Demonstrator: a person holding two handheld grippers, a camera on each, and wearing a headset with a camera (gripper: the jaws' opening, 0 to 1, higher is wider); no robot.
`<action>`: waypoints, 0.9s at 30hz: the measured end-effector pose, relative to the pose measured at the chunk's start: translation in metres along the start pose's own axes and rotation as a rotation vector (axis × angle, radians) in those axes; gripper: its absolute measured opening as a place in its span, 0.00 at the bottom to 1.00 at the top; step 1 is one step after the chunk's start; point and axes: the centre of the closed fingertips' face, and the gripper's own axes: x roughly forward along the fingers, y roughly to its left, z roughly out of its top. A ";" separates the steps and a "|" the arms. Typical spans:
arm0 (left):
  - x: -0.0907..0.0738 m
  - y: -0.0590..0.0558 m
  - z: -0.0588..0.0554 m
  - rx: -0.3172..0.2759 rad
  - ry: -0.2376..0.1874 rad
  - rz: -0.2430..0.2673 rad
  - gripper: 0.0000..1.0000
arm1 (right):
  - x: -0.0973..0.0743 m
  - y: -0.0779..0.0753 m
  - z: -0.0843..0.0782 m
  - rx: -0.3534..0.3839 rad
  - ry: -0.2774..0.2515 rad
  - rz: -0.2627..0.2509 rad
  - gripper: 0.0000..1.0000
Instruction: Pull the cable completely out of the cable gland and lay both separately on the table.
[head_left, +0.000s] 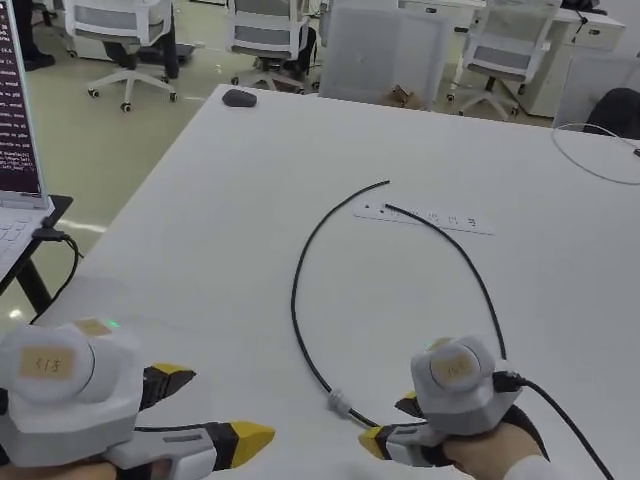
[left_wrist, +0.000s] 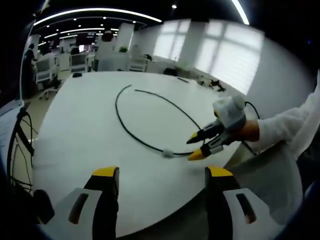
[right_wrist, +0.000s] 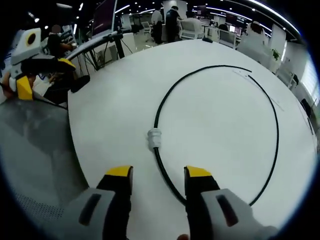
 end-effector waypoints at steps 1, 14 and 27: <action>0.000 0.000 0.000 0.000 0.000 -0.001 0.70 | 0.002 0.000 0.001 -0.001 -0.001 0.003 0.41; 0.001 0.000 -0.002 -0.007 0.011 -0.006 0.70 | 0.027 0.002 0.020 0.012 -0.023 0.040 0.36; 0.002 0.002 -0.004 -0.018 0.015 -0.004 0.69 | 0.044 0.001 0.019 0.007 -0.034 0.052 0.22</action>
